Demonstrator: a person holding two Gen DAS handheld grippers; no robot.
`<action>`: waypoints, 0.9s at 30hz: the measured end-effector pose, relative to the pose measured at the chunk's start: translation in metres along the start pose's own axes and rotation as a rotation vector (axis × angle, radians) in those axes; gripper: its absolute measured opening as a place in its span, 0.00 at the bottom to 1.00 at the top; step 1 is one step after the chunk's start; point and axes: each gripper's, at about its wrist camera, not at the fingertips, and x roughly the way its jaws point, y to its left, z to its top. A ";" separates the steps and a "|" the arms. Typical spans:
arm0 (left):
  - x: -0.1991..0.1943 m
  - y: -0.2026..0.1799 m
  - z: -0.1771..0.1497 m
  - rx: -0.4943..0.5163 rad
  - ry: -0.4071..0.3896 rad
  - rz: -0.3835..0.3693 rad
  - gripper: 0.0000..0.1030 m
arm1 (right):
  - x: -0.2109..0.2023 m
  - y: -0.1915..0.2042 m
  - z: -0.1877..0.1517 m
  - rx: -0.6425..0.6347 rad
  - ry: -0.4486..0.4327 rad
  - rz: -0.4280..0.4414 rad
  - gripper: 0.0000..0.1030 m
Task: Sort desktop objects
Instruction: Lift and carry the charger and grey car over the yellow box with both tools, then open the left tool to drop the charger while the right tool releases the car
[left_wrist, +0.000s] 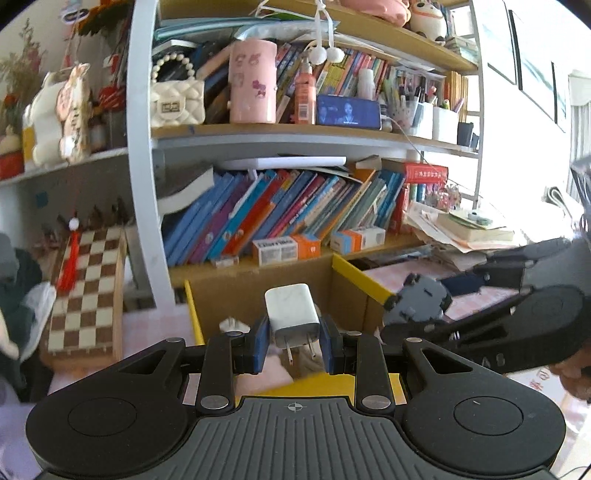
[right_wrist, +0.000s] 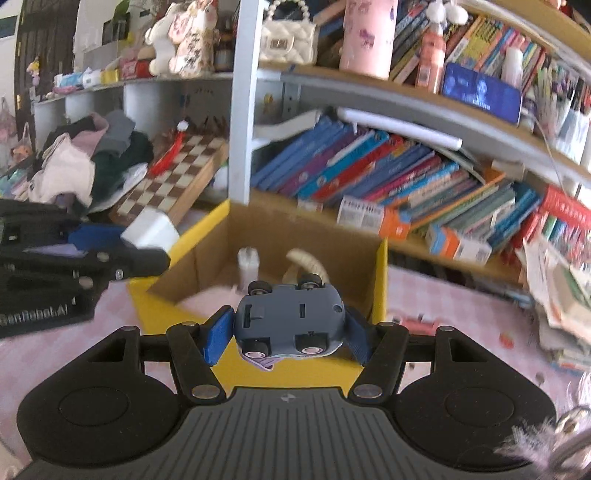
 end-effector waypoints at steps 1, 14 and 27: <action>0.005 0.001 0.002 0.011 0.006 0.002 0.26 | 0.005 -0.003 0.005 -0.003 -0.003 -0.003 0.59; 0.076 0.015 0.016 0.071 0.116 0.028 0.26 | 0.092 -0.020 0.038 -0.046 0.108 -0.014 0.59; 0.127 0.028 0.000 0.104 0.289 0.036 0.26 | 0.162 -0.027 0.036 -0.079 0.264 0.019 0.59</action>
